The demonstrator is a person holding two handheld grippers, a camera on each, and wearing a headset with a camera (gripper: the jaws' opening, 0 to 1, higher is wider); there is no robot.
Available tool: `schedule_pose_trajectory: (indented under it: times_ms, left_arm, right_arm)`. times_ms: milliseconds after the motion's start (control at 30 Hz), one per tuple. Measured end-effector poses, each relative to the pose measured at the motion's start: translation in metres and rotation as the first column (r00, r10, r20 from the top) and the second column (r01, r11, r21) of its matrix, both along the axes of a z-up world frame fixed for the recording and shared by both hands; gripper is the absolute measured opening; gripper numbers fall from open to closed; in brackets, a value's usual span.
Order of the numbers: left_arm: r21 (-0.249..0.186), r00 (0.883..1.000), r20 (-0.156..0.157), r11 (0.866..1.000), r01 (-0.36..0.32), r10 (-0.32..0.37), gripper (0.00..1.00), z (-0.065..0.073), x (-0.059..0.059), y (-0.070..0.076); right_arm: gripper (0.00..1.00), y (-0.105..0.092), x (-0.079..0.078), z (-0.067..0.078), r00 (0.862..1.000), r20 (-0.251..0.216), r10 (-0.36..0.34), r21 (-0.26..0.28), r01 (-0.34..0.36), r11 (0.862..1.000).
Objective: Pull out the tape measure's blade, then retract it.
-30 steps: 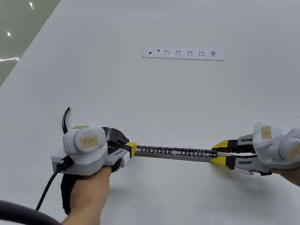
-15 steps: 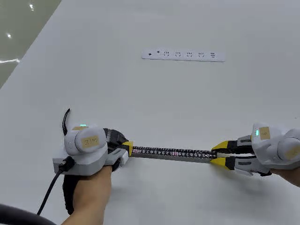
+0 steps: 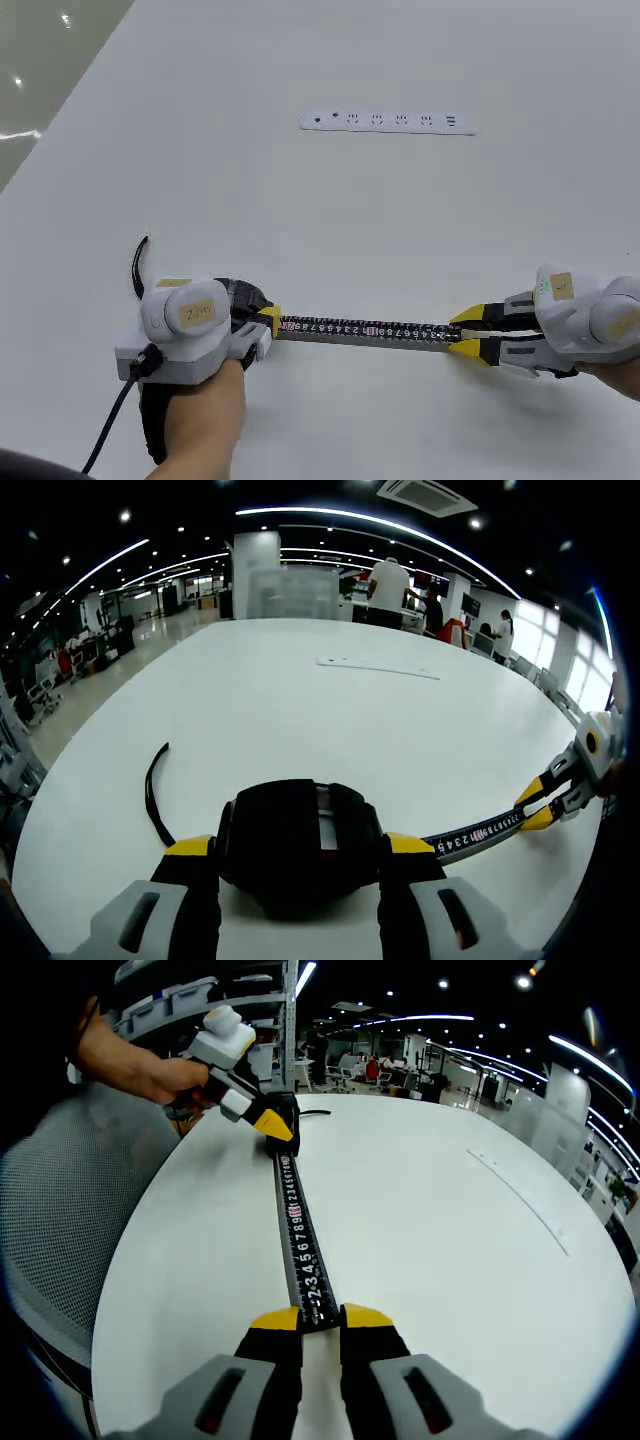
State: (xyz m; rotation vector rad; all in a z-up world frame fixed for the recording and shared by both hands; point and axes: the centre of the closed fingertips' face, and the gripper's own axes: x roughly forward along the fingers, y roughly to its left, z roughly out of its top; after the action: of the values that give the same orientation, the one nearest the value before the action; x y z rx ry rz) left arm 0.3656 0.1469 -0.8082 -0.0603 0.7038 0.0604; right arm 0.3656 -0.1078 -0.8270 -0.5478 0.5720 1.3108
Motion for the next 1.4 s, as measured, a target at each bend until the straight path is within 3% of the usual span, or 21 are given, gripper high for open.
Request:
schedule_pose_trajectory:
  times_ms: [933, 1400]
  left_arm:
    - [-0.032, 0.999, -0.016, 0.999, 0.03, -0.031, 0.59, -0.001, -0.002, 0.0]
    - [-0.051, 0.999, -0.021, 0.998, 0.03, -0.031, 0.59, -0.001, -0.002, 0.001]
  right_arm:
    - [0.11, 0.002, -0.001, 0.0, 1.0, -0.001, 0.008, -0.026, -0.008, 1.0]
    - [0.11, 0.012, 0.001, 0.003, 1.0, 0.002, 0.019, -0.017, -0.019, 1.0]
